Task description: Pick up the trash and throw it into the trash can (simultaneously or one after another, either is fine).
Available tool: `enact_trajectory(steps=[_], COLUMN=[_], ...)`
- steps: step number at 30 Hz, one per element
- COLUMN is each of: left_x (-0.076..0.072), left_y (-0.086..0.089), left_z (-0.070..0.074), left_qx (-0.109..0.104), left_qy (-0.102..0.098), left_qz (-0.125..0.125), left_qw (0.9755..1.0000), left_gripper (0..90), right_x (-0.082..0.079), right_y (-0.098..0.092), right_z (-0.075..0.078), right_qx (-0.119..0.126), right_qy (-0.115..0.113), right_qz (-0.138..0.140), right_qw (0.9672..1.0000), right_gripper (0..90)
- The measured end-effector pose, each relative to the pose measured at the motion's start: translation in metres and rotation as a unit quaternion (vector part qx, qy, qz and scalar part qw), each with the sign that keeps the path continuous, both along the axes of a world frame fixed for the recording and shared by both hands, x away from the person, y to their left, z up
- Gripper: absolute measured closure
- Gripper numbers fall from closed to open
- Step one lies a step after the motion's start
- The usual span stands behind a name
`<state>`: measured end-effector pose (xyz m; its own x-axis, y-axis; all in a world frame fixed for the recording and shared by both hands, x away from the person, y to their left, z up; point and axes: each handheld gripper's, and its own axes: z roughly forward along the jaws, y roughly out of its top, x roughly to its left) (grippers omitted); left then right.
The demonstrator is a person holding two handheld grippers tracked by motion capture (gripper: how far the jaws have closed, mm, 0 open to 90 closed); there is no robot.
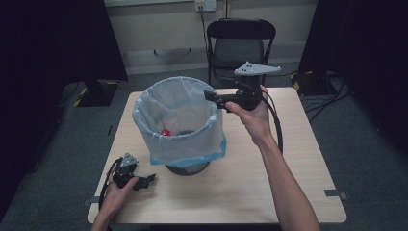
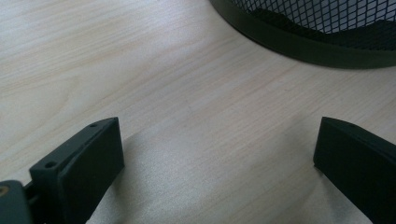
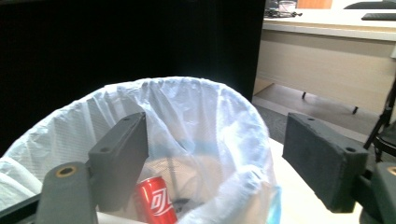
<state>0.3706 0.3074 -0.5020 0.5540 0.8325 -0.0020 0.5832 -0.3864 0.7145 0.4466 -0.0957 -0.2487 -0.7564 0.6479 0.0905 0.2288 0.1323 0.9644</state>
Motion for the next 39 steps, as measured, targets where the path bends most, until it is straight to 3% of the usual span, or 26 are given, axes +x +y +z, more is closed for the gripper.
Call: enact_trajectory(steps=[17, 21, 39], left_x=[0.000, 0.000, 0.000], left_y=[0.000, 0.000, 0.000], left_z=[0.000, 0.000, 0.000], left_qx=[-0.001, -0.001, 0.000], left_qy=[0.000, 0.000, 0.000], left_qz=[0.001, 0.001, 0.001], left_qw=[1.0000, 1.0000, 1.0000], left_gripper=[1.0, 1.0, 1.0], right_x=[0.002, 0.003, -0.001], right_y=[-0.032, -0.039, -0.072], right_z=[-0.005, -0.007, -0.034], right_qx=[-0.001, -0.013, -0.019], right_qy=[0.007, 0.008, 0.034], right_qz=[-0.053, -0.069, -0.115], right_qw=[0.9985, 0.9975, 0.9926], right_gripper=[19.1, 18.9, 18.2])
